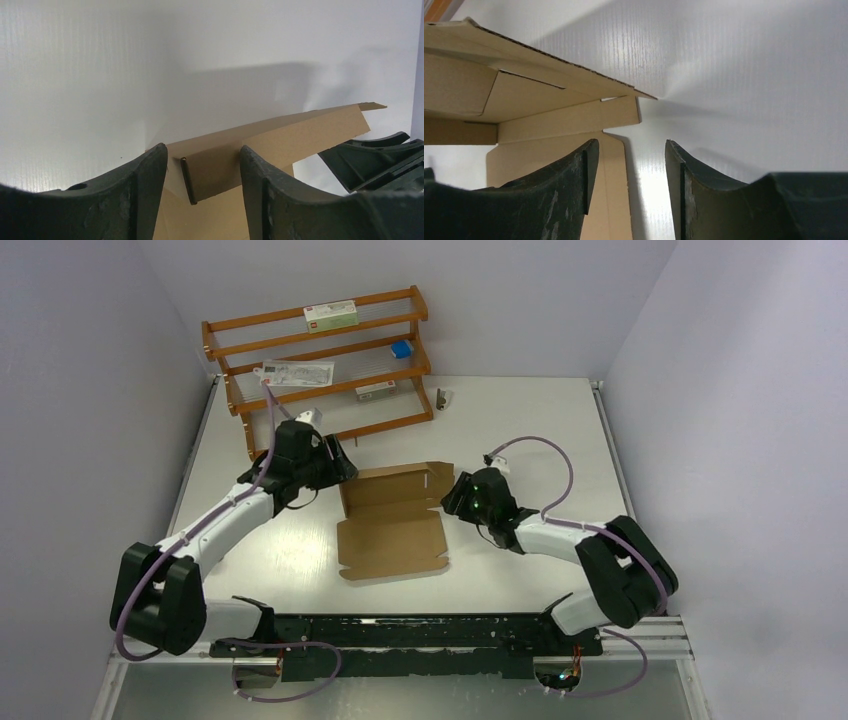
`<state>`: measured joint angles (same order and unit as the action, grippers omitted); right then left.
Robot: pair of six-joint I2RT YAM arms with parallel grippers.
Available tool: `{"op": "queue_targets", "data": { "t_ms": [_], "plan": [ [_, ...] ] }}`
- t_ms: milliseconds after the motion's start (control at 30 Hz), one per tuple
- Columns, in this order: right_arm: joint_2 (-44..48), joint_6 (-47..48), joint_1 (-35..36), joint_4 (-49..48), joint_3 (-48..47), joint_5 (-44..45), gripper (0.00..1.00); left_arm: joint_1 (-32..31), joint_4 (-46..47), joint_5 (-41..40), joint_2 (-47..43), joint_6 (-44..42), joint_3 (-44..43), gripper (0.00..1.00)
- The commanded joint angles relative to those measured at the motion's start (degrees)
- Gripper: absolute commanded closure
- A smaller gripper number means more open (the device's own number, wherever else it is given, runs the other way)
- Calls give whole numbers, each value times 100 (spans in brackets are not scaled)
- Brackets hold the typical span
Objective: Fold the paper box
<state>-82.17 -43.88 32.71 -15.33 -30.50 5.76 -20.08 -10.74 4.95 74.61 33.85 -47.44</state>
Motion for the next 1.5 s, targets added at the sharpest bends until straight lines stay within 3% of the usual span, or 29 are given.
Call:
{"op": "queue_targets", "data": {
  "t_ms": [0, 267, 533, 667, 933, 1100, 1200, 1333, 1467],
  "plan": [
    [-204, 417, 10, -766, -7, 300, 44, 21, -519, -257, 244, -279, -237, 40],
    [-459, 1812, -310, -1608, 4, -183, 42, 21, -663, -479, 423, -737, -669, 39],
    [-1159, 2231, -687, -2099, -425, -1459, 47, 21, -698, -484, 466, -980, -839, 38],
    [-1362, 2237, -694, -2339, -533, -2084, 58, 21, -686, -480, 485, -1051, -925, 38],
    [-1196, 2287, -695, -2610, -300, -2312, 86, 21, -1018, -908, 405, -1291, -1244, 38],
    [-912, 2156, -676, -2464, -158, -2272, 94, -15, -1477, -1295, 241, -1448, -1707, 35],
    [-637, 2088, -607, -2074, -136, -2077, 98, -263, -1627, -1515, 39, -1629, -1945, 28],
    [-178, 2237, -362, -1726, 19, -1833, 100, -1124, -1688, -1916, -120, -1915, -2110, 25],
    [83, 2302, -110, -1554, 249, -1646, 100, -1699, -1498, -1638, -39, -2029, -2065, 25]
  ]
}}
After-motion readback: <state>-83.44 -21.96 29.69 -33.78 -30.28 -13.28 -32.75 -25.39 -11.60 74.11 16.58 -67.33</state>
